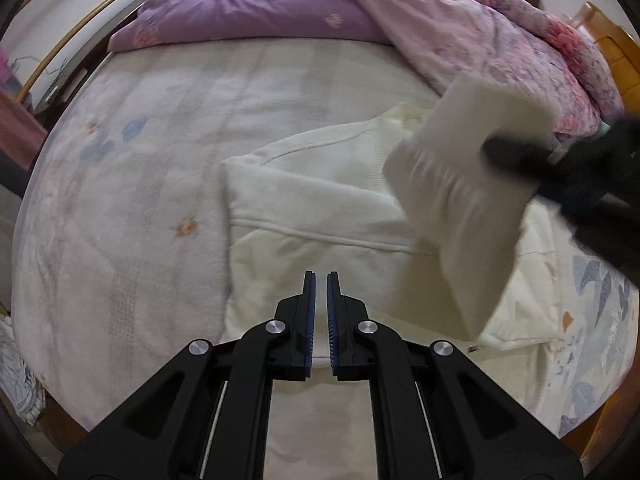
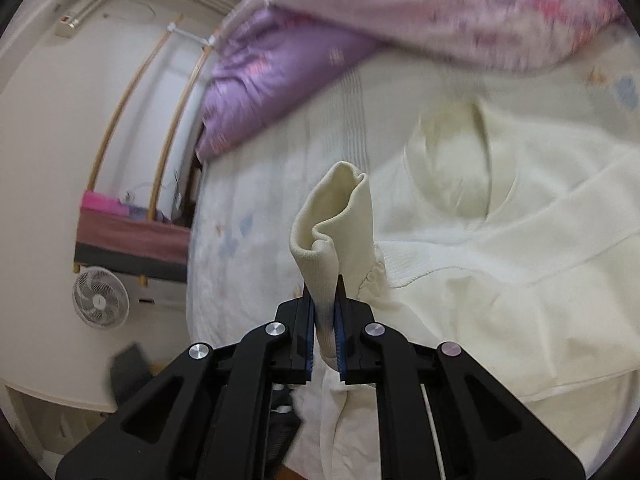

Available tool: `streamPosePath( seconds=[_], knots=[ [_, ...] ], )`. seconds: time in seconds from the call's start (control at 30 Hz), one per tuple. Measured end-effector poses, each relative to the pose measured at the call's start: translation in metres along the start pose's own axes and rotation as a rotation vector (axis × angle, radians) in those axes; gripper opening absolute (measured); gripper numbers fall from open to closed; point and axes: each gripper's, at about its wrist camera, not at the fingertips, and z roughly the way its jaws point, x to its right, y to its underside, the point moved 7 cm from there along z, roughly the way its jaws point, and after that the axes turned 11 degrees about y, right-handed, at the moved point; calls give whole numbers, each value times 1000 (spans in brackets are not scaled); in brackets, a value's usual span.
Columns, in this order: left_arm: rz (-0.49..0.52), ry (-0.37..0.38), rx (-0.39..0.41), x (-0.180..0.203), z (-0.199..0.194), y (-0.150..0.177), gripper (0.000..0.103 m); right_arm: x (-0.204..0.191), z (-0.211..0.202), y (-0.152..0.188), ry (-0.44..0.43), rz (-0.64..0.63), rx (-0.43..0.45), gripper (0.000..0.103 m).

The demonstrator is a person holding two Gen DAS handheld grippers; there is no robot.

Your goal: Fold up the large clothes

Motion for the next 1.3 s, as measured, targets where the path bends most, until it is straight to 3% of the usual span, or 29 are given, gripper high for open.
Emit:
streamPosePath(
  seconds=[0.23,0.27,0.3,0.37,0.47,0.53,0.6,0.7,0.83,0.93,1.03,1.1,1.17,1.23,1.27,1.3],
  knots=[
    [-84,-5,-20,-37,18,23,7,19,80,48,28,30,-190,16],
    [-95,-4,-19,-42,21,24,7,20,86,53,18,37,-219,25],
    [-107,0,-22,-44,24,25,7,21,93,60,18,37,-259,49],
    [-124,0,-40,-47,28,29,7,26,100,69,52,34,-323,78],
    [-135,-5,-45,-46,28,29,11,30,90,68,53,28,-306,81],
    [-142,-5,-45,-43,27,27,22,38,76,64,78,28,-296,82],
    [-159,4,-43,-40,25,25,25,50,60,56,95,40,-279,85],
    [-175,-15,-53,-38,26,24,40,76,30,43,146,66,-236,86],
    [-199,-40,-94,-37,35,27,41,125,-2,34,242,97,-161,86],
    [-170,-61,-72,-30,24,25,41,172,-23,32,348,92,-111,84],
    [-101,-149,-69,-24,20,25,41,210,-36,34,432,98,-91,72],
    [-74,-205,-89,-22,23,27,41,229,-35,37,457,97,-96,42],
    [-60,-214,-85,-18,23,27,41,247,-27,45,506,81,-145,35],
    [-75,-140,-63,-11,31,27,41,263,-13,57,492,81,-189,33],
    [-83,-95,-58,-8,40,29,41,275,-4,66,511,85,-231,27],
    [-91,-33,-53,-6,57,33,41,286,0,74,560,88,-265,13]
  ],
)
